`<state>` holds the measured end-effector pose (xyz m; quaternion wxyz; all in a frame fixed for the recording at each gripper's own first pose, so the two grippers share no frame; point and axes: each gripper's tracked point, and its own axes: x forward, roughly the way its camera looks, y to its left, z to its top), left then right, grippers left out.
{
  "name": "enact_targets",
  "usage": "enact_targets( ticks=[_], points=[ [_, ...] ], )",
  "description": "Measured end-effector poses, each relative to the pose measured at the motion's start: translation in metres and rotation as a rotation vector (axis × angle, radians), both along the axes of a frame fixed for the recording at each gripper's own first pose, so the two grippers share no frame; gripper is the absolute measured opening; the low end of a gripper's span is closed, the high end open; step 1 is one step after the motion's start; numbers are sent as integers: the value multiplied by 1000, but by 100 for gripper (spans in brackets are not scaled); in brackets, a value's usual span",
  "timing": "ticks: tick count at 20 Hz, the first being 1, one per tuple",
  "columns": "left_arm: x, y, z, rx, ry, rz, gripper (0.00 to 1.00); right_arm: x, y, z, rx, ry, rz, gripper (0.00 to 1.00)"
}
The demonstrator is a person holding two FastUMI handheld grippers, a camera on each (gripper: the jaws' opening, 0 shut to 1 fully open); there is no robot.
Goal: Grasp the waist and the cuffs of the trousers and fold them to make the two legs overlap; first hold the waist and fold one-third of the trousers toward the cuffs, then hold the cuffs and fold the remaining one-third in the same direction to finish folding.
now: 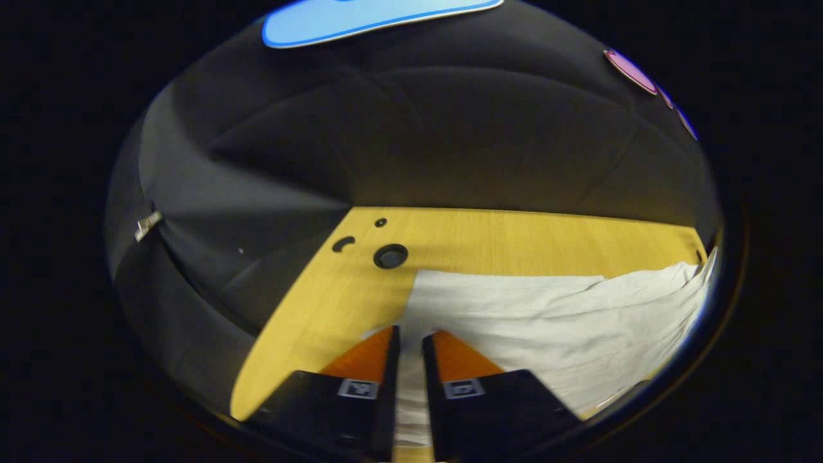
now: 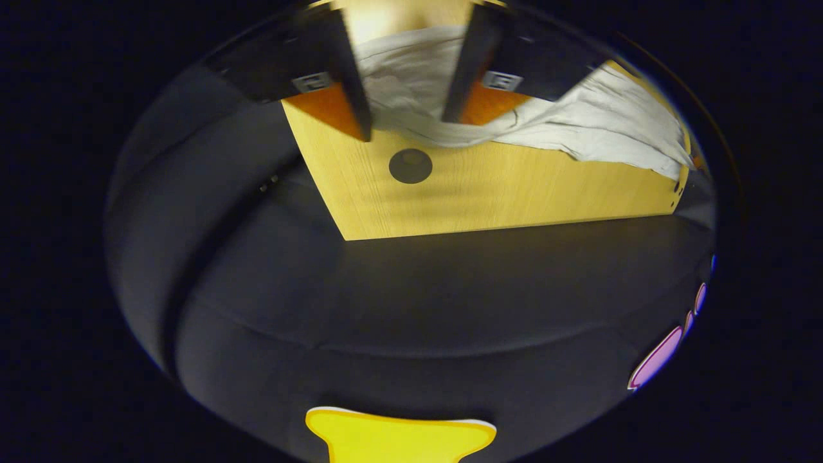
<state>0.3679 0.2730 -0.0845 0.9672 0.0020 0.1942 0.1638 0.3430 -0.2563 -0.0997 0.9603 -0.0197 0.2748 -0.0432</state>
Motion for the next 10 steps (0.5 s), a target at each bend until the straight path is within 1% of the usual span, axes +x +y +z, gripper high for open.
enact_targets(
  ticks=[2, 3, 4, 6, 7, 8, 10],
  points=[
    [-2, -19, 14, -81, -80, -42, 74, -9, -1, 2, -8, -26, -7, 96],
    [-6, -26, 22, -95, -122, -53, 95, -15, -1, 3, 14, -42, -21, 98],
    [-12, -28, 36, -99, -166, -60, 99, -19, 0, 1, 51, -60, -42, 98],
    [-23, -39, 55, -95, -231, -67, 97, -30, -7, 9, 127, -104, -104, 98],
    [-31, -43, 63, -84, -255, -84, 96, -34, -14, 11, 147, -131, -136, 98],
    [-36, -46, 71, -60, -275, -99, 96, -39, -22, 12, 154, -153, -171, 98],
    [-53, -52, 89, 16, -321, -104, 96, -44, -41, 5, 148, -161, -241, 98]
  ],
)
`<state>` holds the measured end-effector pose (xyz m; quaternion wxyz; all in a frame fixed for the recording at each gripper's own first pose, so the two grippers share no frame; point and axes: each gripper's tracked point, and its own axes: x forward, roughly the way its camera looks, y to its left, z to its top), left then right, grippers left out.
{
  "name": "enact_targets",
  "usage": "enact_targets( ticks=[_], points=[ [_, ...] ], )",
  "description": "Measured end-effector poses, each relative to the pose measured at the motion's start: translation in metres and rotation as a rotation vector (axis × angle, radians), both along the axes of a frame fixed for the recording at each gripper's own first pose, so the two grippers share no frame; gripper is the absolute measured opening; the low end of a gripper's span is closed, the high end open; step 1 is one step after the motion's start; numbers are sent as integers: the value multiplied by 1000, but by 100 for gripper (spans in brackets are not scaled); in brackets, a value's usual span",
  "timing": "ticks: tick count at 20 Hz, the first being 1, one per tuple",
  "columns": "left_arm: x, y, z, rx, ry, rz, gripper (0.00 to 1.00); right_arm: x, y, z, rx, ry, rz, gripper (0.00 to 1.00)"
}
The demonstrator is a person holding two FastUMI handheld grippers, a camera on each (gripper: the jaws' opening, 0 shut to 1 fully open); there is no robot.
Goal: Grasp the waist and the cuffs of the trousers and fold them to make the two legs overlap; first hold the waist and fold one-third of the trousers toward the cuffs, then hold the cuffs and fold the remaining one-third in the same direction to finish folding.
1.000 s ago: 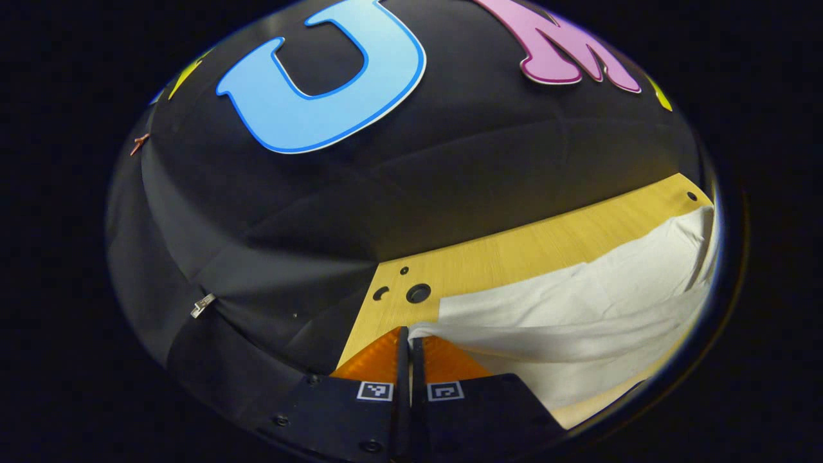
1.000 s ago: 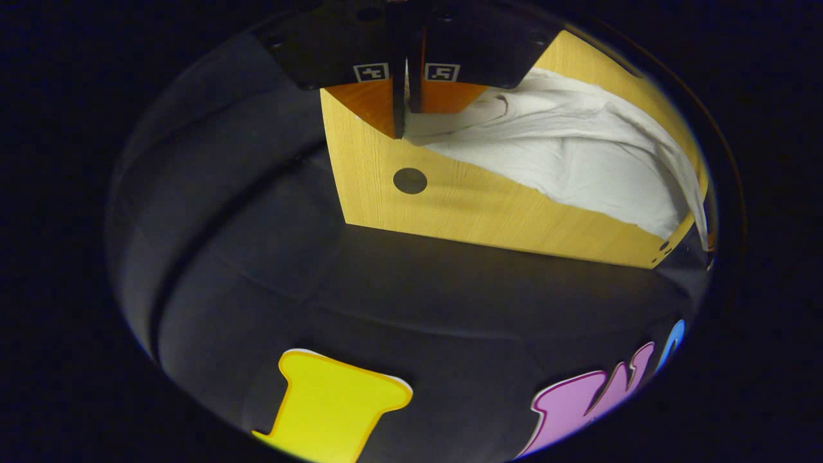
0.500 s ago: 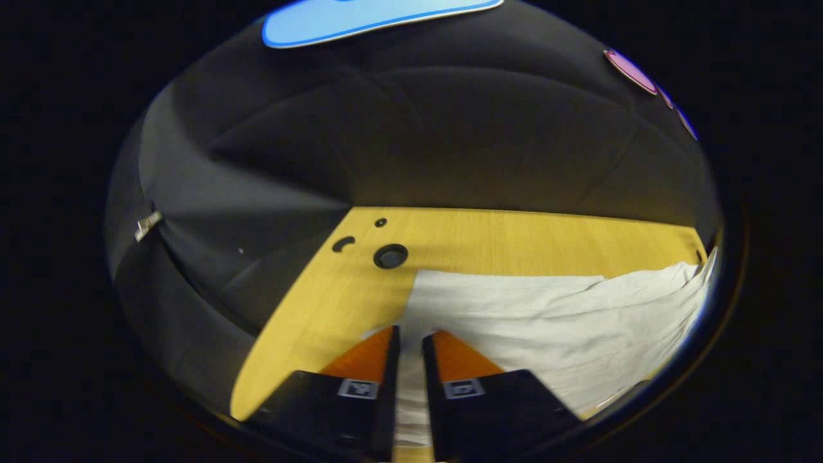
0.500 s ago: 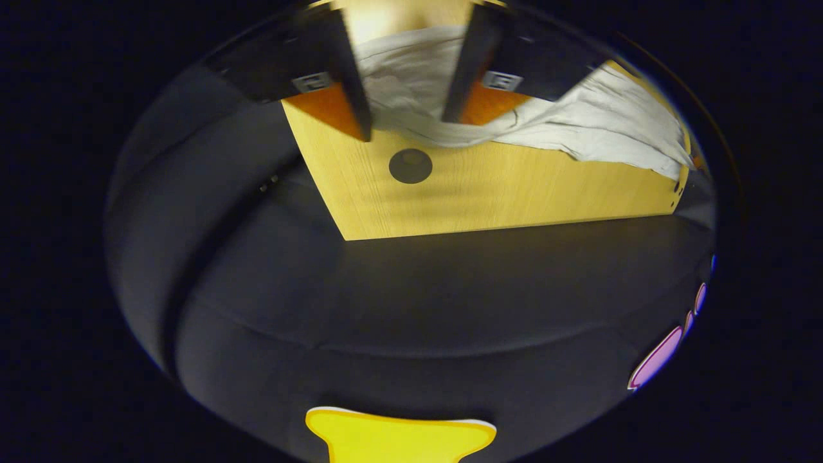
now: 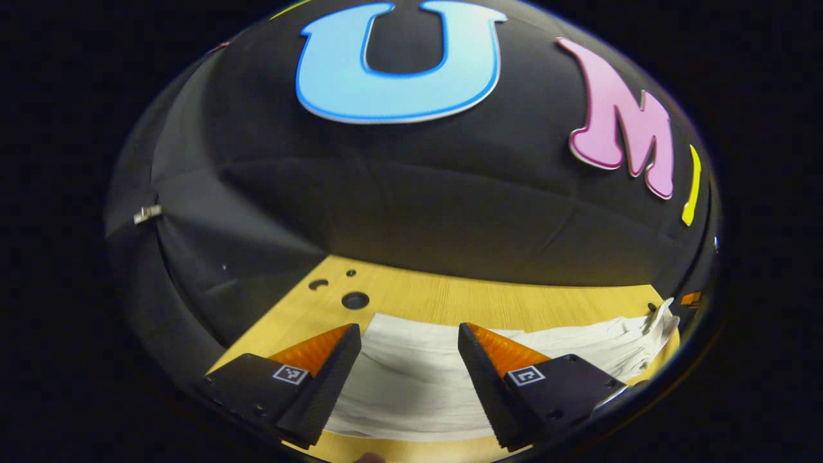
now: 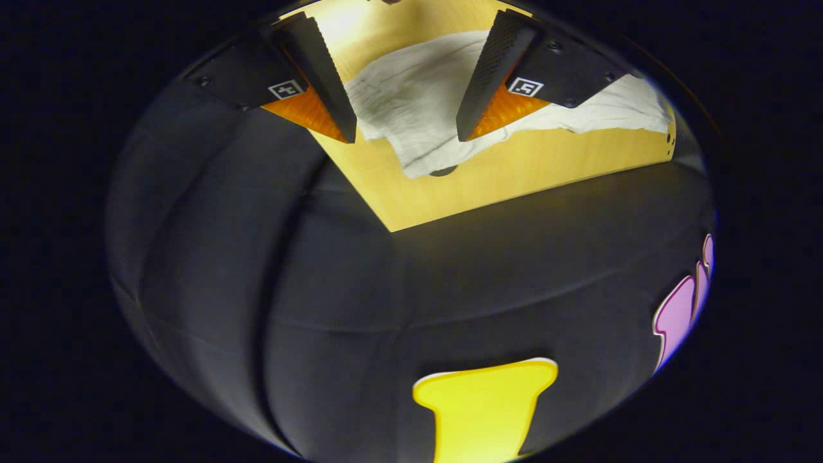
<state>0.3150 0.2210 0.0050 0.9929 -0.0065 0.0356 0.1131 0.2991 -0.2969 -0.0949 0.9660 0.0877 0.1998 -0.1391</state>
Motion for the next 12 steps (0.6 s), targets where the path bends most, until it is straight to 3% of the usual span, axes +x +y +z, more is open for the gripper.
enact_targets(
  ticks=[3, 6, 9, 12],
  points=[
    [-14, -11, 6, 65, 8, 11, 96, 0, -8, -25, 97, 9, -70, 99],
    [-29, -41, 13, 24, -13, -26, 96, -8, -23, -43, 121, 7, -200, 99],
    [-24, -73, 6, -21, -6, -95, 96, -13, -30, -65, 85, 37, -218, 99],
    [-15, -92, -4, 31, 38, -116, 96, -13, -27, -74, 102, 57, -223, 99]
  ],
)
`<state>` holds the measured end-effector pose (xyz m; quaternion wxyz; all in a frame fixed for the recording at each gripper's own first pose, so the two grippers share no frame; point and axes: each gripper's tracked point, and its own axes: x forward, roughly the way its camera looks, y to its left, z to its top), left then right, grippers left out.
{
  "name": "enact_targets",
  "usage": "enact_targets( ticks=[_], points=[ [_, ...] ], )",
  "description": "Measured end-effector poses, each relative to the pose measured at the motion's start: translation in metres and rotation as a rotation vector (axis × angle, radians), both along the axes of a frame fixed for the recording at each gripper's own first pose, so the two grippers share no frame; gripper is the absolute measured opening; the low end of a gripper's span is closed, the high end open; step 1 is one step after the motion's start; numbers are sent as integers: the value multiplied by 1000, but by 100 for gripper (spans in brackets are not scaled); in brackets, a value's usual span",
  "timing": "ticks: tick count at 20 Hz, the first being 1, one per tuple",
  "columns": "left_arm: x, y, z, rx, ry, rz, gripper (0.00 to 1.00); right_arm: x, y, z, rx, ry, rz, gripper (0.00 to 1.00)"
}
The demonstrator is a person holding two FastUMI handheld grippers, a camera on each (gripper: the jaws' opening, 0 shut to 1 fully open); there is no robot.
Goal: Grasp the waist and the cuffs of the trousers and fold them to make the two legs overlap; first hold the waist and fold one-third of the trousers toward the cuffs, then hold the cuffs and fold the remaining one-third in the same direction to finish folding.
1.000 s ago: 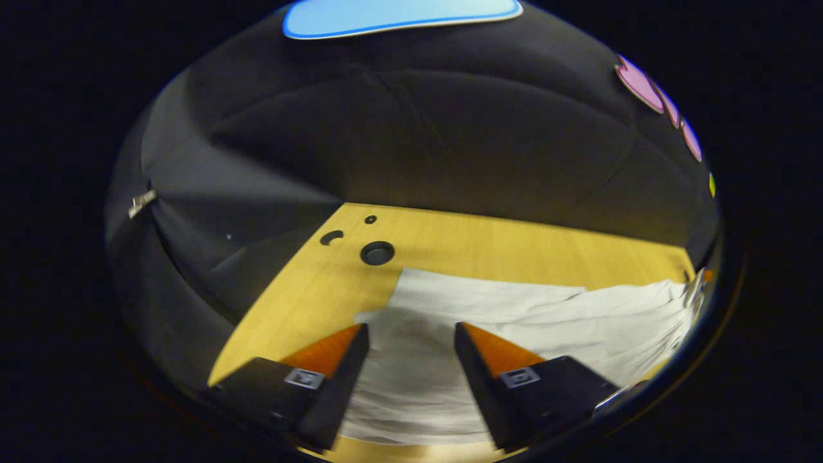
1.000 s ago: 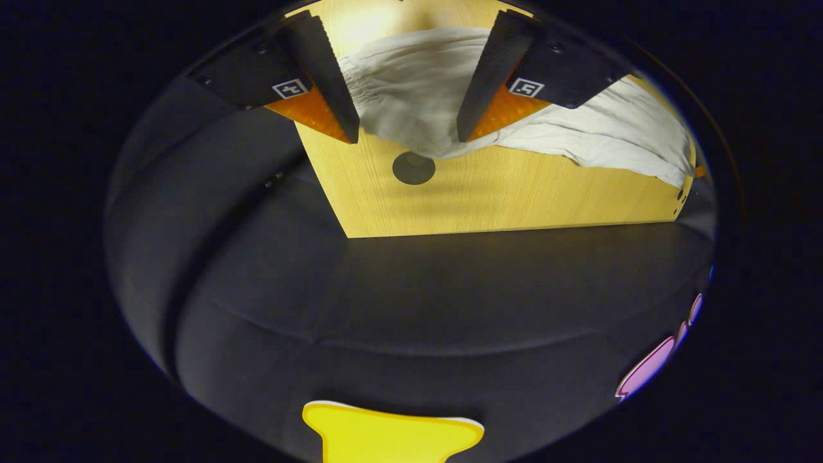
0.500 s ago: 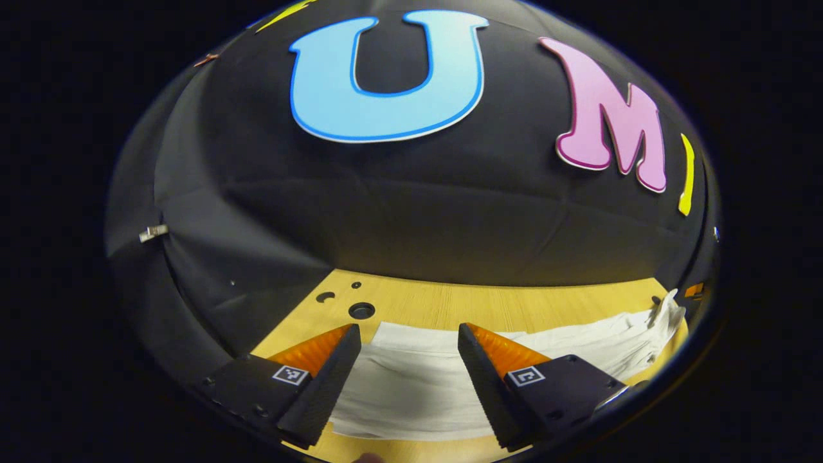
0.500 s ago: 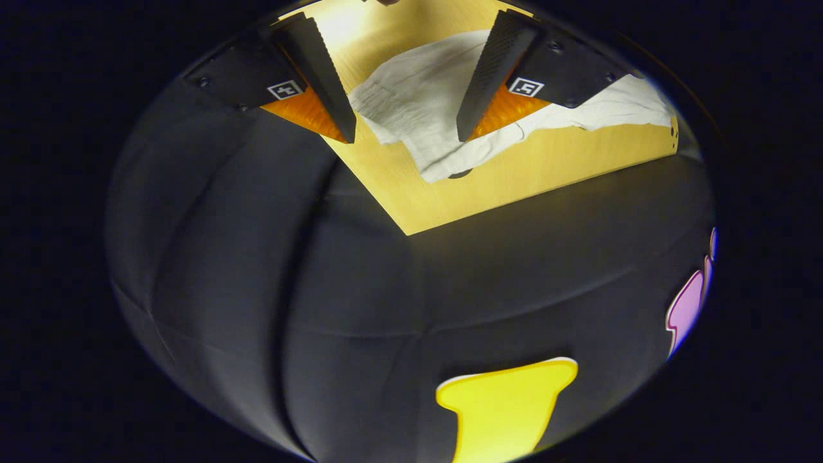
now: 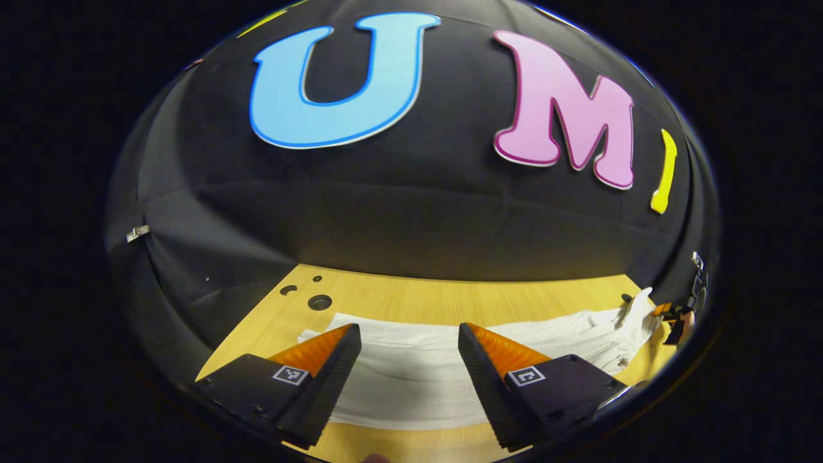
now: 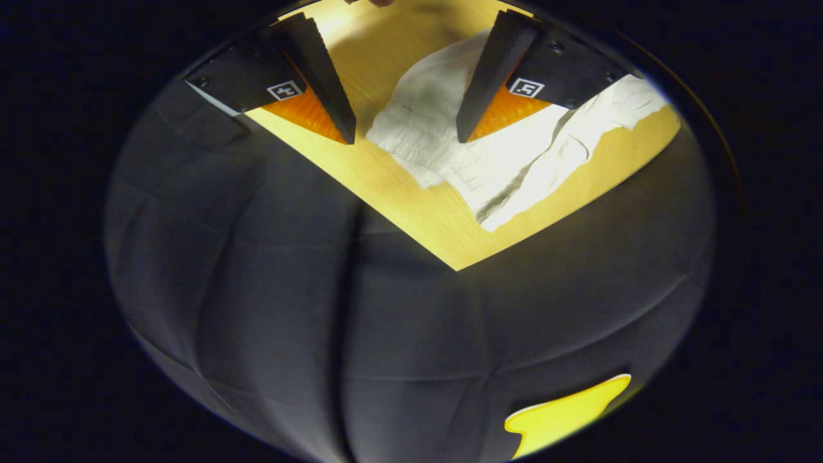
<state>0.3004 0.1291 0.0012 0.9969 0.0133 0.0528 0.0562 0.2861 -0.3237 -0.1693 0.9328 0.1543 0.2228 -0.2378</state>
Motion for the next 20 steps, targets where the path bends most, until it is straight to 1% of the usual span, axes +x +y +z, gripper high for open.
enact_targets(
  ticks=[2, 5, 7, 8, 9, 10, 11, 12, 13, 14, 15, 16, 18, 19, 20],
  points=[
    [2, -24, -2, 3, 17, -46, 96, -1, 2, -2, -17, 10, 14, 99],
    [2, -50, -10, -24, 45, -118, 96, -2, -2, 7, -76, -5, 21, 97],
    [5, -51, -17, -25, 60, -110, 96, -5, -2, 12, -103, 2, 28, 93],
    [5, -51, -21, -26, 71, -97, 96, -4, 1, 11, -90, 0, 45, 91],
    [3, -53, -24, -35, 82, -90, 97, -5, -1, 15, -94, -5, 38, 80],
    [1, -58, -27, -49, 89, -90, 96, -5, 2, 14, -93, -3, 45, 70],
    [-2, -61, -29, -63, 96, -87, 96, -3, 5, 12, -72, -11, 67, 70],
    [-5, -62, -32, -72, 106, -79, 97, -2, 5, 12, -78, -17, 73, 49],
    [-10, -61, -32, -94, 109, -62, 97, -2, 7, 8, -57, -16, 88, 48],
    [-13, -64, -32, -151, 102, -56, 96, -2, 6, 11, -53, -28, 96, 33],
    [-17, -70, -32, -226, 96, -65, 96, -4, 9, 7, -28, -18, 98, 34],
    [-21, -70, -28, -284, 91, -63, 96, -1, 10, 7, -7, -23, 107, 21],
    [-27, -50, -32, -329, 86, -14, 96, -3, 10, 8, 17, -15, 136, 21],
    [-30, -40, -34, -345, 87, 17, 96, -6, 7, 14, 6, -7, 138, 16],
    [-34, -35, -33, -366, 83, 38, 96, -5, 8, 23, -13, -17, 138, 16]
  ],
)
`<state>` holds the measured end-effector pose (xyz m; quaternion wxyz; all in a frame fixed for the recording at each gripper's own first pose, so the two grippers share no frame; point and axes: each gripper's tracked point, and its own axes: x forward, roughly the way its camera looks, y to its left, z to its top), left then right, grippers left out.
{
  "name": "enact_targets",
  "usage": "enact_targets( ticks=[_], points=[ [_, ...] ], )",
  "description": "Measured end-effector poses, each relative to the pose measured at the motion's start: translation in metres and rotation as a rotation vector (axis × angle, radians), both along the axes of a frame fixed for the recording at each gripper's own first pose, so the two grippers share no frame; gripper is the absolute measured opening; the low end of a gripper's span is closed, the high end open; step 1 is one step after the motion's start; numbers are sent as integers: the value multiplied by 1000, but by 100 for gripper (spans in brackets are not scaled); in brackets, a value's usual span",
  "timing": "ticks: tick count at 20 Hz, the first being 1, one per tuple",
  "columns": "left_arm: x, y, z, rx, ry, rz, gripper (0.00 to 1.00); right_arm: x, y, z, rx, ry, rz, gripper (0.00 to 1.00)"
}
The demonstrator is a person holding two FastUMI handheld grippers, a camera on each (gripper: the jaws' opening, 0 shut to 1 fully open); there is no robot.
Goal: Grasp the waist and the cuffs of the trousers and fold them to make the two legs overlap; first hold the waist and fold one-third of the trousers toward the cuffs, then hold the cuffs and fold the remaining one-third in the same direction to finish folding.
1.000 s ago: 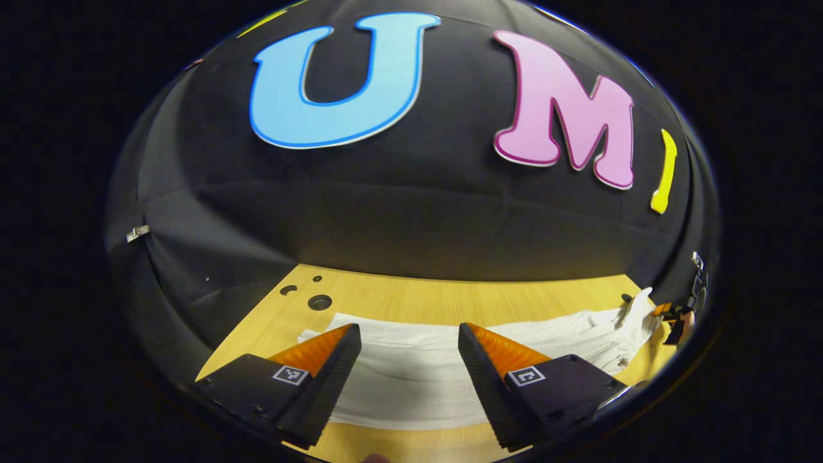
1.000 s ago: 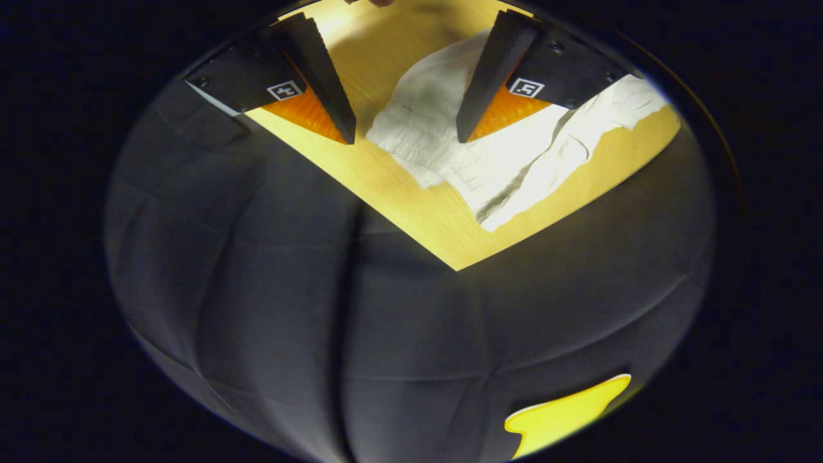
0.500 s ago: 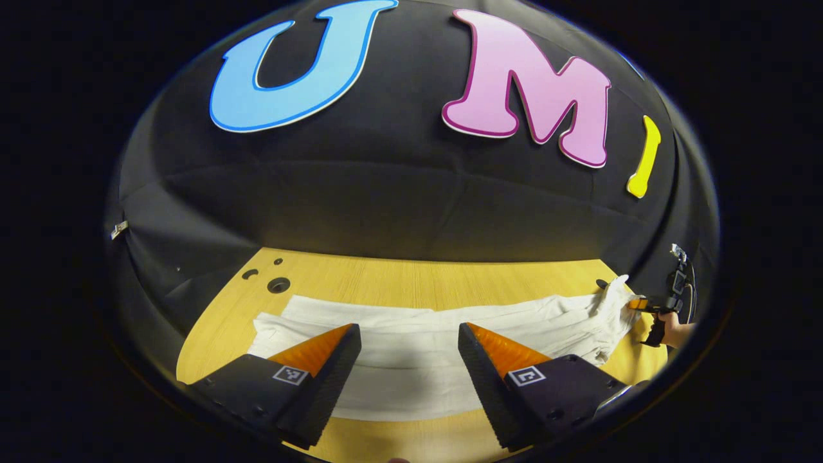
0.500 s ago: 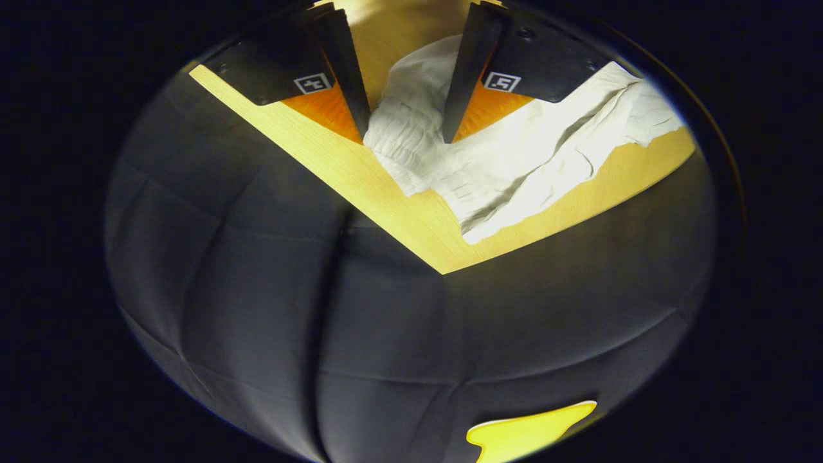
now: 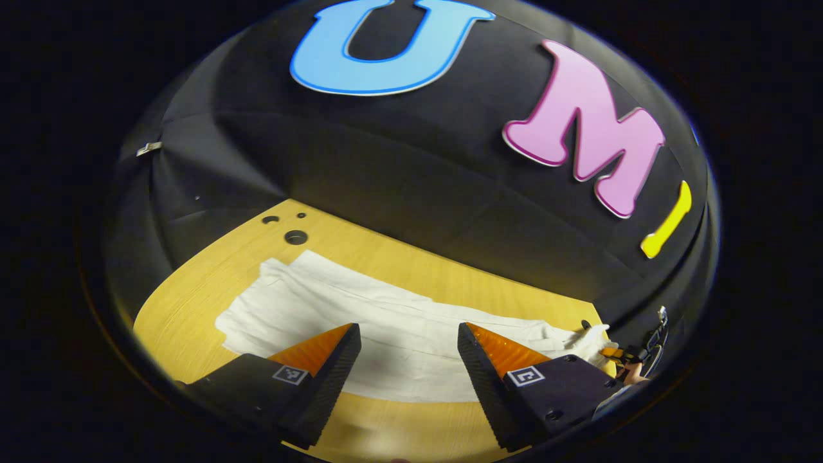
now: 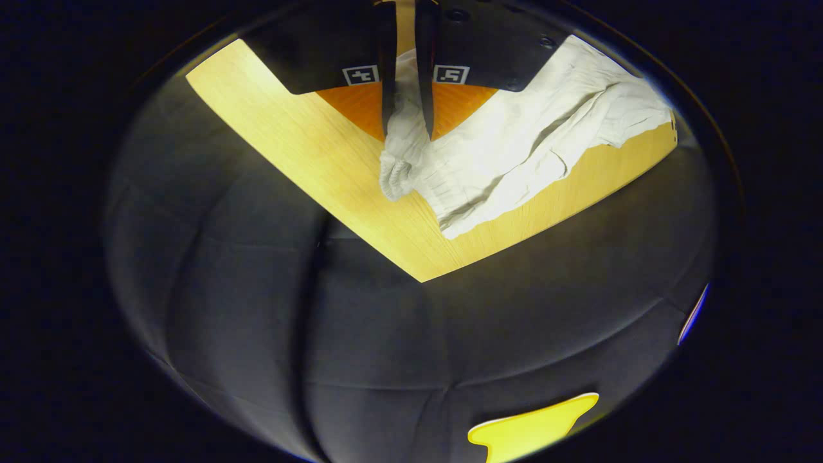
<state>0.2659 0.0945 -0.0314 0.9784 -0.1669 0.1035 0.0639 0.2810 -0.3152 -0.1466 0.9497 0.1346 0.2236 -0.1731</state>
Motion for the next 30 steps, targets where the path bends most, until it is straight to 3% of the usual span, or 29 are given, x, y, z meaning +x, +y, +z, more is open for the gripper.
enact_targets(
  ticks=[4, 8, 9, 10, 13, 14, 16, 18, 22, 28, 29, 30],
  points=[
    [-20, 25, 2, -60, -24, 56, 96, -8, 6, 39, -46, -96, 0, 16],
    [-41, 37, 5, -67, -30, 53, 96, -28, 18, 72, -107, -190, 46, 16],
    [-47, 42, 5, -54, -23, 53, 92, -35, 23, 72, -101, -213, 61, 16],
    [-51, 46, 5, -54, -21, 58, 96, -38, 23, 70, -89, -230, 82, 16],
    [-59, 56, 14, -84, -57, 53, 96, -40, 9, 55, -109, -270, 157, 15],
    [-61, 59, 13, -89, -55, 52, 92, -41, 12, 52, -109, -281, 182, 15],
    [-64, 66, 8, -89, -43, 45, 96, -40, 11, 48, -109, -299, 230, 16],
    [-66, 71, 6, -103, -43, 18, 96, -43, 10, 51, -114, -300, 292, 16],
    [-71, 93, -2, -125, -35, 26, 96, -45, 11, 52, -102, -270, 388, 16],
    [-69, 136, -28, -126, -7, 49, 96, -51, 3, 46, -165, -179, 517, 18],
    [-67, 144, -32, -128, -8, 52, 96, -53, 0, 49, -173, -163, 531, 14],
    [-63, 153, -37, -124, -8, 62, 96, -54, 1, 51, -176, -144, 544, 22]
  ],
)
